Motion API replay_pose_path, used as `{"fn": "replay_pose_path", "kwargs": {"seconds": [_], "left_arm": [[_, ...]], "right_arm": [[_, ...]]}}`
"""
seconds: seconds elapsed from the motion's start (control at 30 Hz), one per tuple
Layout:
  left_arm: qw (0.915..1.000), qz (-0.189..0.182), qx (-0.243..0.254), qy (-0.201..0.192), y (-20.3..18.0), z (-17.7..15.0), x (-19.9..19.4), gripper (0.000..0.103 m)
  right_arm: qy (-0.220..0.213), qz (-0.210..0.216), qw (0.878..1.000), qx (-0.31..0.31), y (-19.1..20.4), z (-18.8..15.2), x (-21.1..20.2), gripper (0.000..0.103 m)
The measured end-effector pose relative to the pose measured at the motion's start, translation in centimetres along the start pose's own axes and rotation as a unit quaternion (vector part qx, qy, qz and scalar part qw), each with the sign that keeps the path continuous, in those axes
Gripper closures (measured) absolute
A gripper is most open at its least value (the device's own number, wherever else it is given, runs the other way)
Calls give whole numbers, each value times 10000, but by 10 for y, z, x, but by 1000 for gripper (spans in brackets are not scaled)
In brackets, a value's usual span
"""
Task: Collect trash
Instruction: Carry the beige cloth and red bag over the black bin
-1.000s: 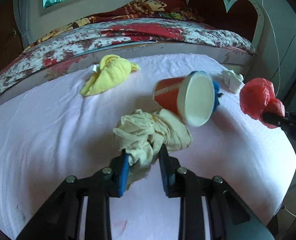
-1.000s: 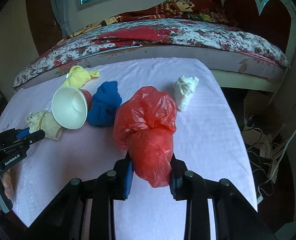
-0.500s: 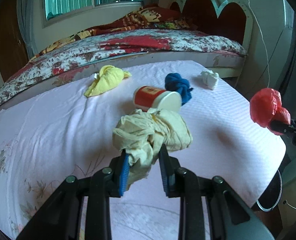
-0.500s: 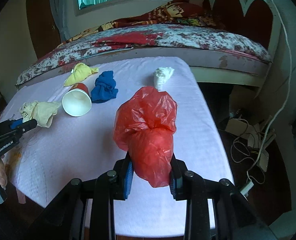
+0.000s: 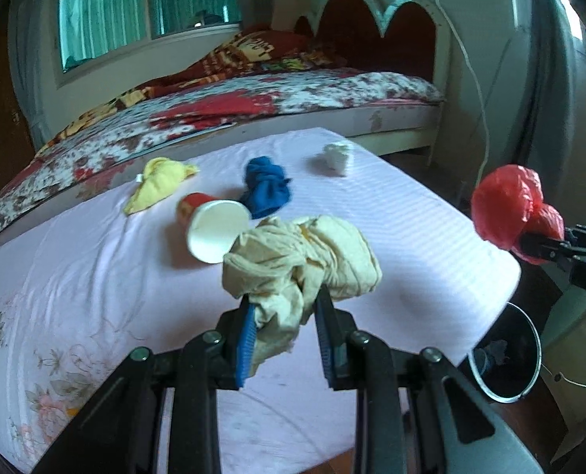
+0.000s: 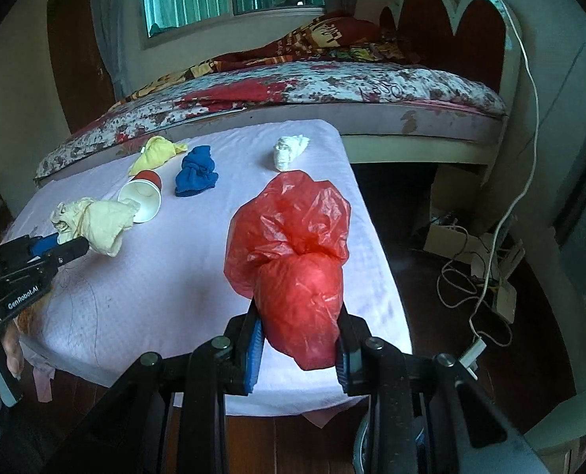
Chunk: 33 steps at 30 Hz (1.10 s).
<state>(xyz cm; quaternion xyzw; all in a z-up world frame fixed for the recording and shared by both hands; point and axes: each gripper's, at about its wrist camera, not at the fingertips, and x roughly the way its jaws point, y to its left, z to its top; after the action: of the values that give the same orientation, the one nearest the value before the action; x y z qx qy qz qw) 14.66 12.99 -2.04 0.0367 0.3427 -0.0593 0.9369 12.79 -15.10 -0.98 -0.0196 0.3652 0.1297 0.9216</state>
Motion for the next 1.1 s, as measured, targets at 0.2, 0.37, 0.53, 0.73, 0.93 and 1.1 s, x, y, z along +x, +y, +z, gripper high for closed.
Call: {"fn": "replay_pose_path", "kwargs": {"seconds": [0.2,0.37,0.53,0.73,0.93,1.1], "left_arm": [[9996,-213,165,-23,-31,1,-4,75],[9982,-427,405,-71,-65,1,-8,75],[9957,-677,627,-66,-102,2,-8,75],[9908,-981,933,-33,-150,2,-7,75],[9840,-1309,1207,57,-194,-4,-6,75],[9794,-1511,1333,156,-220,-8,-1,75]], "right_arm": [[42,-127,9999,99,-19,-17,-10,71],[39,-253,9993,269,-42,-33,-24,71],[-1,-400,9983,434,-68,-43,-40,71],[50,-605,9962,619,-97,-60,-53,71],[117,-771,9941,754,-123,-79,-67,71],[219,-904,9920,852,-144,-97,-74,71]]}}
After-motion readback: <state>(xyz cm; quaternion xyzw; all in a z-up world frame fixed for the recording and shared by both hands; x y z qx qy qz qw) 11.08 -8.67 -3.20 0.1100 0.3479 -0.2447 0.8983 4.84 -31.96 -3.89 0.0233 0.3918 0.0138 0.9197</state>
